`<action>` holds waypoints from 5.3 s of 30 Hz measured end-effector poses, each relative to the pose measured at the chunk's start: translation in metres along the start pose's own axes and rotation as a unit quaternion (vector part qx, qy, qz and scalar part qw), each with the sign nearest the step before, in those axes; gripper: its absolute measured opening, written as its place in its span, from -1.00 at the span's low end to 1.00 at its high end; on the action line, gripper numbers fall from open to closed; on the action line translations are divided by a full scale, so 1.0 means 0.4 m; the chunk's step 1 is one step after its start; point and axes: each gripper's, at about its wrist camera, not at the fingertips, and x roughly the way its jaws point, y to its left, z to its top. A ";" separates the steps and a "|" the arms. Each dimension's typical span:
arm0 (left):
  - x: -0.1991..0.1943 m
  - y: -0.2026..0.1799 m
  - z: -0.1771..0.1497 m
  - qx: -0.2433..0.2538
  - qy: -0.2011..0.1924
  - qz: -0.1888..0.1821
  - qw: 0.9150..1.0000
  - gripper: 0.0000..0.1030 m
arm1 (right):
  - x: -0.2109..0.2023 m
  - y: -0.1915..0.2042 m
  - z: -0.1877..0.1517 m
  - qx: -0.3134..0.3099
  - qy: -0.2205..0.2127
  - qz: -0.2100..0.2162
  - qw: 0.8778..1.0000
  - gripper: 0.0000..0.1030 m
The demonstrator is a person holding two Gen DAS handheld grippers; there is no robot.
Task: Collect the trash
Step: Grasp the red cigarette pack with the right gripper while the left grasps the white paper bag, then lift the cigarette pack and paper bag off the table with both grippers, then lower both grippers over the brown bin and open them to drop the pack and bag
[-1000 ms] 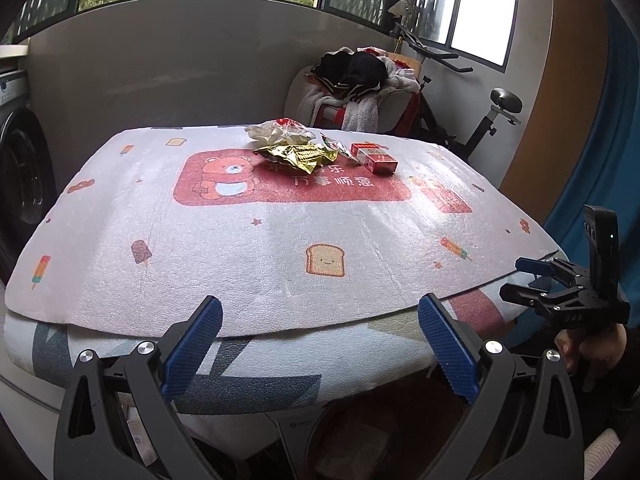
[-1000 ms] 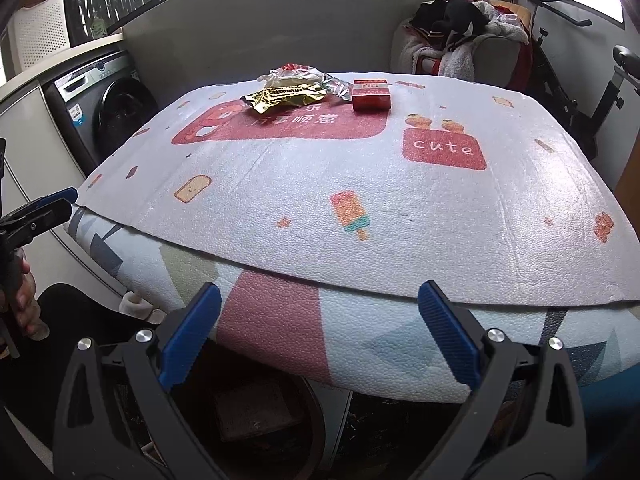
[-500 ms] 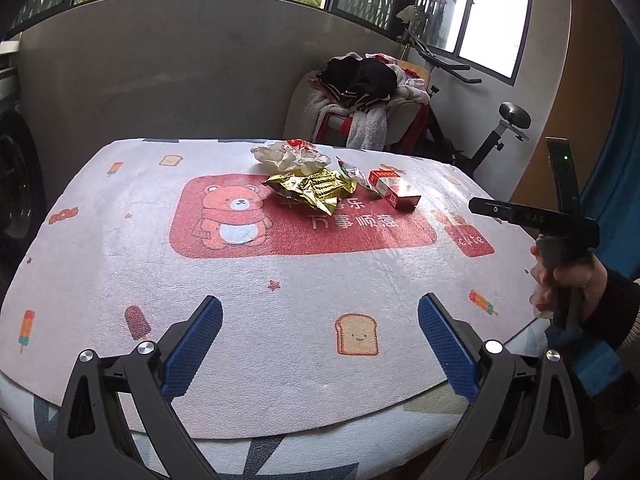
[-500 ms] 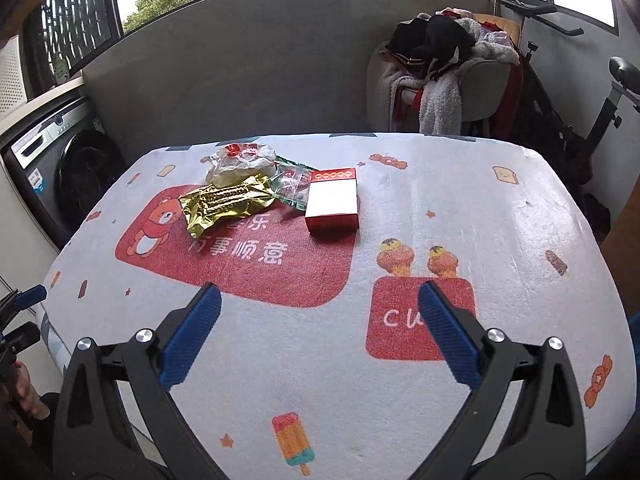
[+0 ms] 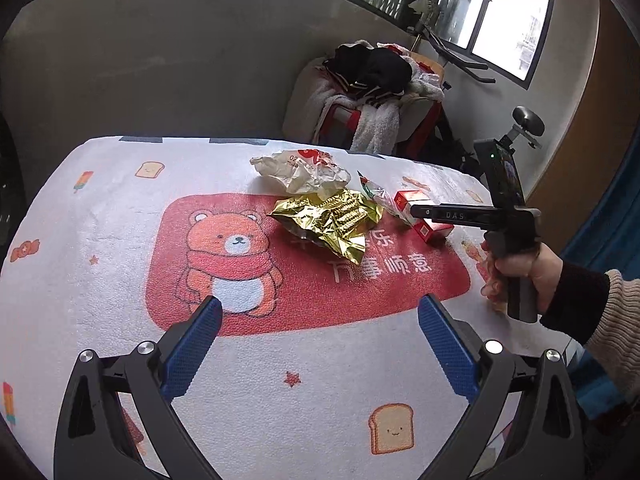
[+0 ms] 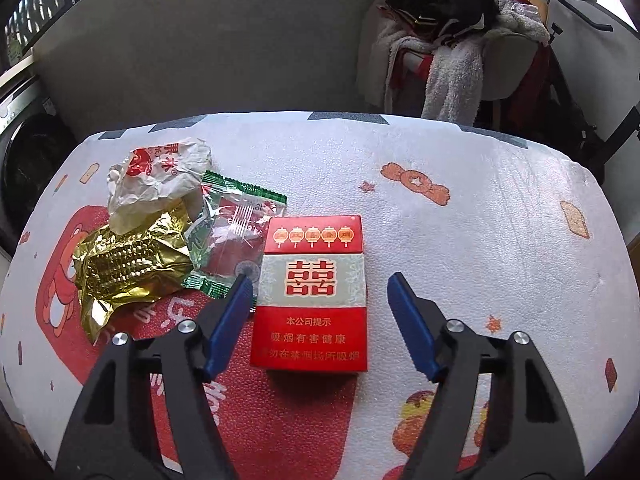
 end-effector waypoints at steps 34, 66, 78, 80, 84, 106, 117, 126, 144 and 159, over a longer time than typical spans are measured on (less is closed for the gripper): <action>0.428 0.085 0.332 -0.109 0.076 0.041 0.990 -0.02 | -0.028 -0.013 -0.029 0.025 -0.038 0.035 0.998 0.13; -0.121 -0.128 0.079 -0.150 0.010 -0.151 0.977 -0.02 | -0.534 -0.001 -0.384 0.052 -0.092 0.083 0.991 0.13; -0.257 -0.233 -0.102 0.043 0.008 -0.042 0.998 0.00 | -0.648 0.017 -0.492 0.024 -0.120 0.094 0.988 0.13; -0.274 -0.248 -0.147 0.065 0.012 -0.037 0.997 0.00 | -0.659 0.028 -0.514 0.015 -0.122 0.093 0.988 0.13; -0.305 -0.288 -0.241 0.115 0.019 -0.029 0.993 0.01 | -0.673 0.051 -0.558 0.004 -0.122 0.098 0.988 0.13; -0.280 -0.385 -0.571 0.202 0.093 -0.054 0.973 0.53 | -0.678 0.122 -0.718 -0.017 -0.101 0.132 0.986 0.13; -0.338 -0.278 -0.523 0.076 0.008 0.016 0.997 0.82 | -0.636 0.174 -0.800 -0.062 -0.063 0.133 0.987 0.13; -0.362 -0.212 -0.509 0.000 -0.012 0.038 0.999 0.83 | -0.600 0.232 -0.844 -0.122 -0.016 0.146 0.982 0.14; -0.345 -0.218 -0.514 0.009 0.002 0.040 0.999 0.83 | -0.564 0.252 -0.851 -0.133 0.016 0.146 0.980 0.14; -0.336 -0.221 -0.515 0.011 0.008 0.044 0.999 0.83 | -0.551 0.235 -0.839 -0.111 0.022 0.124 0.986 0.89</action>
